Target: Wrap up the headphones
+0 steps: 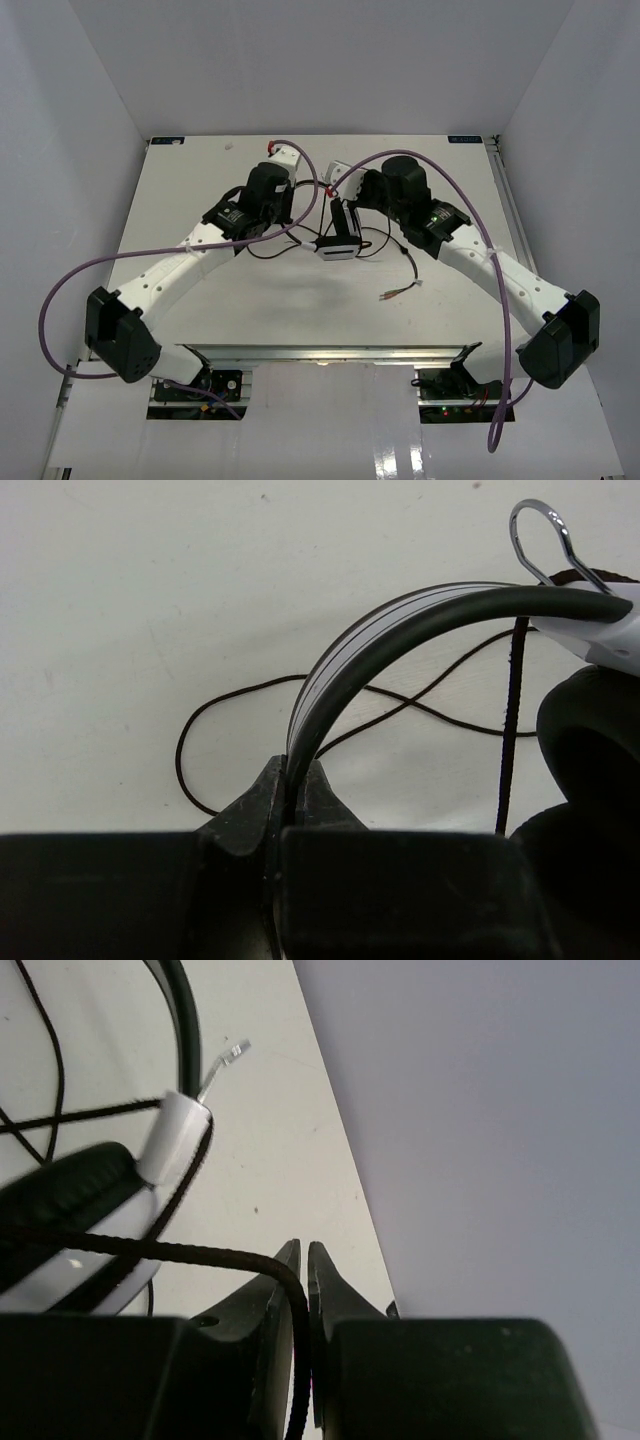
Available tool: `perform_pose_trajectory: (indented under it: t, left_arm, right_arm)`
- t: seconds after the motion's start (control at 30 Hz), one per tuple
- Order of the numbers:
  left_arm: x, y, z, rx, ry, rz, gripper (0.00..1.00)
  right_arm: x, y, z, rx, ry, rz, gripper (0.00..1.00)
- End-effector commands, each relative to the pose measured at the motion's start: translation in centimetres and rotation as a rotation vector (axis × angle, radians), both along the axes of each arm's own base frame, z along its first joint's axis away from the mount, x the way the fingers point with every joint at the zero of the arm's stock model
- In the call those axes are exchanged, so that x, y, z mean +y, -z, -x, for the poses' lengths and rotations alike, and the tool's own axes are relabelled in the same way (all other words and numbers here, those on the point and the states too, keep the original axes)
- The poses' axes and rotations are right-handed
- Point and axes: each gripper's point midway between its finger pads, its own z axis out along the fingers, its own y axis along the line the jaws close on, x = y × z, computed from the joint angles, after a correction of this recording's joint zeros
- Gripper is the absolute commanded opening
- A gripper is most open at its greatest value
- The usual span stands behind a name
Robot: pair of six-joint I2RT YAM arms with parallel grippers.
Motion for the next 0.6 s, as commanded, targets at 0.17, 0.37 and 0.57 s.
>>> perform_pose_trajectory:
  t: [0.17, 0.37, 0.57]
  left_arm:
    - [-3.7, -11.8, 5.4, -0.146, 0.257, 0.431, 0.00]
    - [-7.3, -16.1, 8.4, -0.084, 0.431, 0.678, 0.00]
    - [-8.2, -23.3, 8.6, -0.133, 0.421, 0.956, 0.00]
  right_arm:
    - [-0.7, -1.5, 1.7, 0.335, -0.354, -0.490, 0.19]
    - [2.5, -2.6, 8.8, 0.625, -0.765, -0.653, 0.30]
    - [3.5, -2.0, 13.5, 0.790, -0.906, -0.764, 0.40]
